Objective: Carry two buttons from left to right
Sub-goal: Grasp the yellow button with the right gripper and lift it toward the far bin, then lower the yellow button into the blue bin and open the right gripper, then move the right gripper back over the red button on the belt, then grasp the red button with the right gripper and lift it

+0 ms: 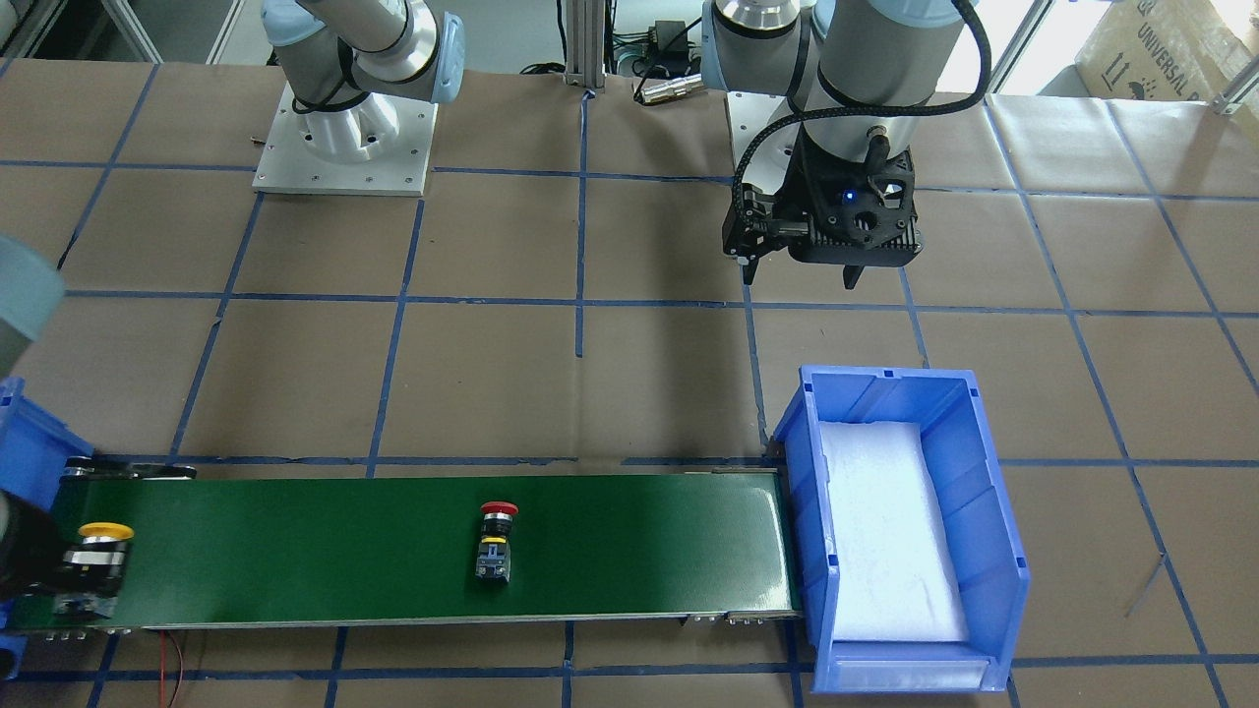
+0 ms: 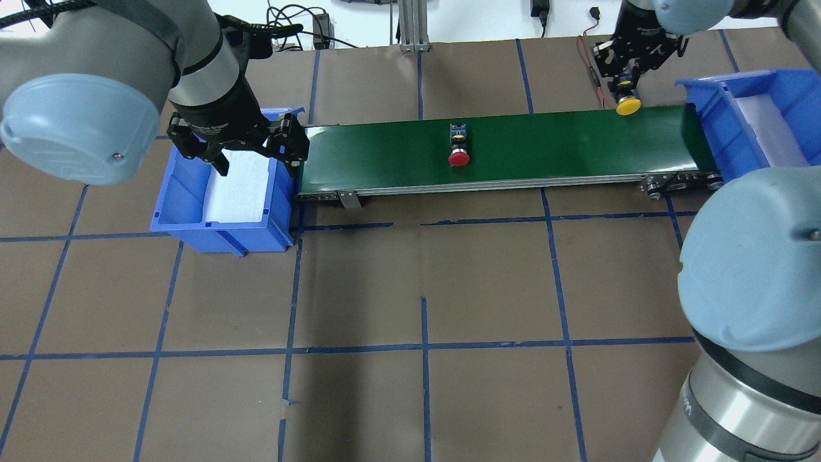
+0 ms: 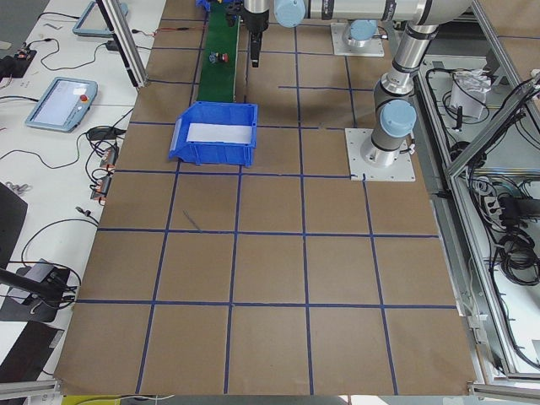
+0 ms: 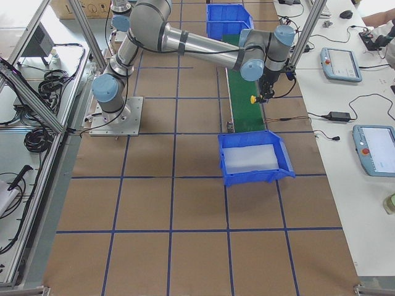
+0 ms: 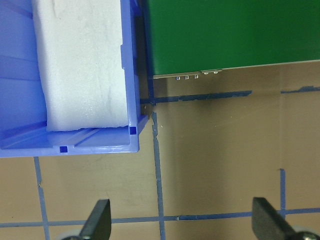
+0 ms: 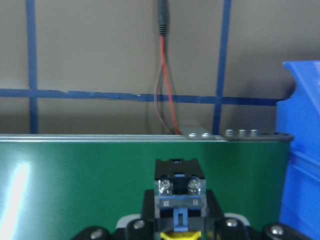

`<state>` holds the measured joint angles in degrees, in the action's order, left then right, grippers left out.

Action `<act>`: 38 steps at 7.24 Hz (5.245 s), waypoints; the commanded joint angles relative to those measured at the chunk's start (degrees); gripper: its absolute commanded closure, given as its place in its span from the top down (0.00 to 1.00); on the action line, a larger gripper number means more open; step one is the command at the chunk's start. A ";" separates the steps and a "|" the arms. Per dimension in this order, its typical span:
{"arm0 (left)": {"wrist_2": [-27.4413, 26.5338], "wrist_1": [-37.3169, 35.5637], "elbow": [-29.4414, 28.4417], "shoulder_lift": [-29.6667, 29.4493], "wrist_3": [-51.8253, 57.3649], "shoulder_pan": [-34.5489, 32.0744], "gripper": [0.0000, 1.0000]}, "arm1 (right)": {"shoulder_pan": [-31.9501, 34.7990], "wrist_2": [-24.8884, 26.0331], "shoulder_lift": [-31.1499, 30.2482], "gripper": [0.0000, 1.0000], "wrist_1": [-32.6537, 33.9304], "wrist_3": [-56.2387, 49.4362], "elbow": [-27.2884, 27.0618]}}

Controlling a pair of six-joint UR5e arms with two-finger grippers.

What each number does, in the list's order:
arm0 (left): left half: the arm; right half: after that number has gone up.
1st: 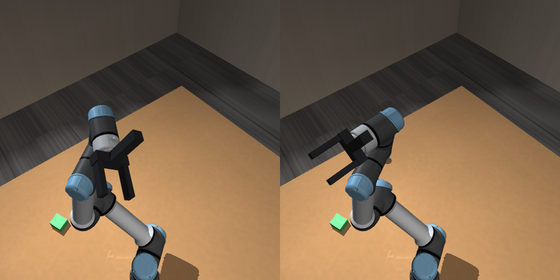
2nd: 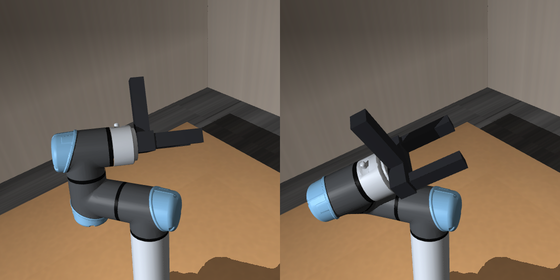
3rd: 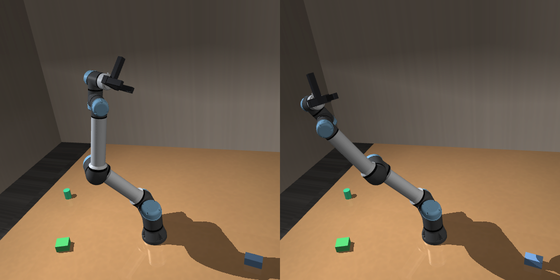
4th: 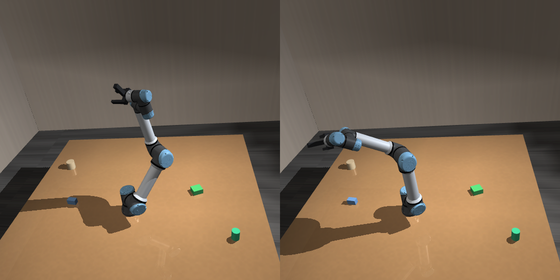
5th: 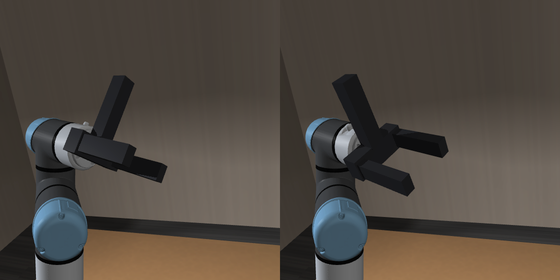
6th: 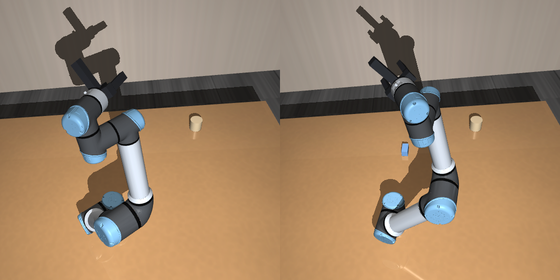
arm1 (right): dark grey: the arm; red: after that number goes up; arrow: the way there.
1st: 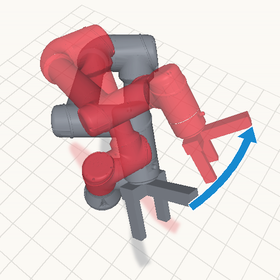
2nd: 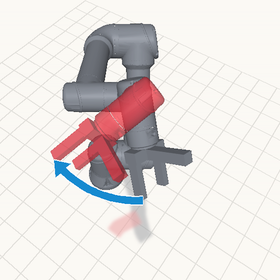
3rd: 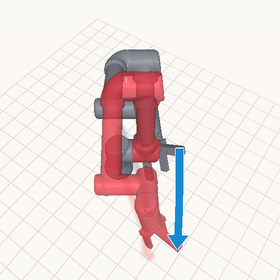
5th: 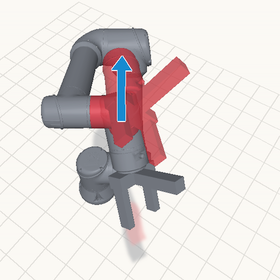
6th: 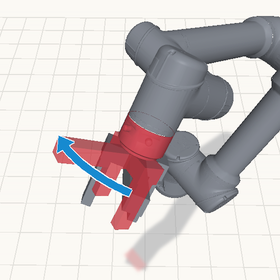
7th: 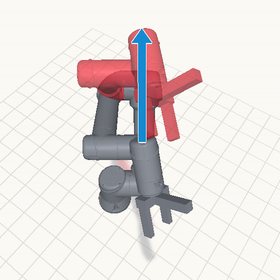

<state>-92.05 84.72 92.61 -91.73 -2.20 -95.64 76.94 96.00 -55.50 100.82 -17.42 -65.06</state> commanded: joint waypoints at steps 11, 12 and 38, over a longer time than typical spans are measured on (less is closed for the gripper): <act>-0.23 0.44 -1.38 0.23 0.09 0.46 1.00 | -18.67 0.24 8.12 0.14 3.15 -18.97 0.20; -0.23 0.44 -1.38 0.15 0.09 0.54 1.00 | -18.67 -0.02 8.21 0.25 3.24 -19.05 0.28; -0.23 3.17 -1.47 0.67 0.09 0.72 1.00 | 16.23 -4.77 0.04 0.24 13.53 17.86 -13.78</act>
<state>-92.28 87.88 91.14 -91.05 -2.11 -94.93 93.35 91.19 -54.96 114.53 0.37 -79.08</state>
